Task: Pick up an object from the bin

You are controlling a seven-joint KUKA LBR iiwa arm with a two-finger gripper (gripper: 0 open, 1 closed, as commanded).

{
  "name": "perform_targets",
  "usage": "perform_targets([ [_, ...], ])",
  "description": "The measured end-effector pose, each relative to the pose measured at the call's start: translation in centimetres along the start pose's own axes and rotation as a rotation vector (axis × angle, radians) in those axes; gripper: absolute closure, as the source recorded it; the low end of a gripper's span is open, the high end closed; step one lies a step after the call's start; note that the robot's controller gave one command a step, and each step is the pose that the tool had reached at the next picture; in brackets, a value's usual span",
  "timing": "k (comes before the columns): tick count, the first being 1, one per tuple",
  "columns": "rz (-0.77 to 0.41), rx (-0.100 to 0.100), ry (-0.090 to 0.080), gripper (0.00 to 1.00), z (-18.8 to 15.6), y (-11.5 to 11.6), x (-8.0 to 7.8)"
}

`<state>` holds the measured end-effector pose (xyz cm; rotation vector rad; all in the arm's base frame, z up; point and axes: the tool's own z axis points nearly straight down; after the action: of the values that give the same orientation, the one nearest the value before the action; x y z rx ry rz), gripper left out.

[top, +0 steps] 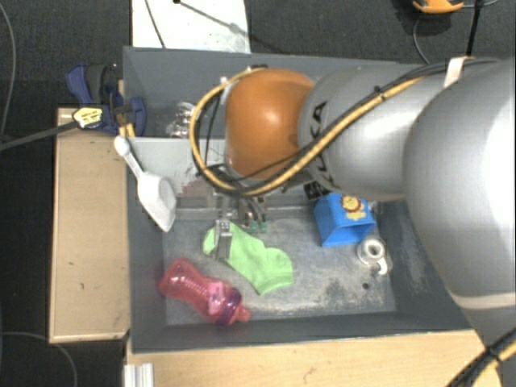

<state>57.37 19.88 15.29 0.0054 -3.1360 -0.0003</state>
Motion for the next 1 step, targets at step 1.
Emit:
perform_targets([
  [1, 0.006, -0.002, -0.008, 0.00, -0.49, -0.10, -0.22],
])
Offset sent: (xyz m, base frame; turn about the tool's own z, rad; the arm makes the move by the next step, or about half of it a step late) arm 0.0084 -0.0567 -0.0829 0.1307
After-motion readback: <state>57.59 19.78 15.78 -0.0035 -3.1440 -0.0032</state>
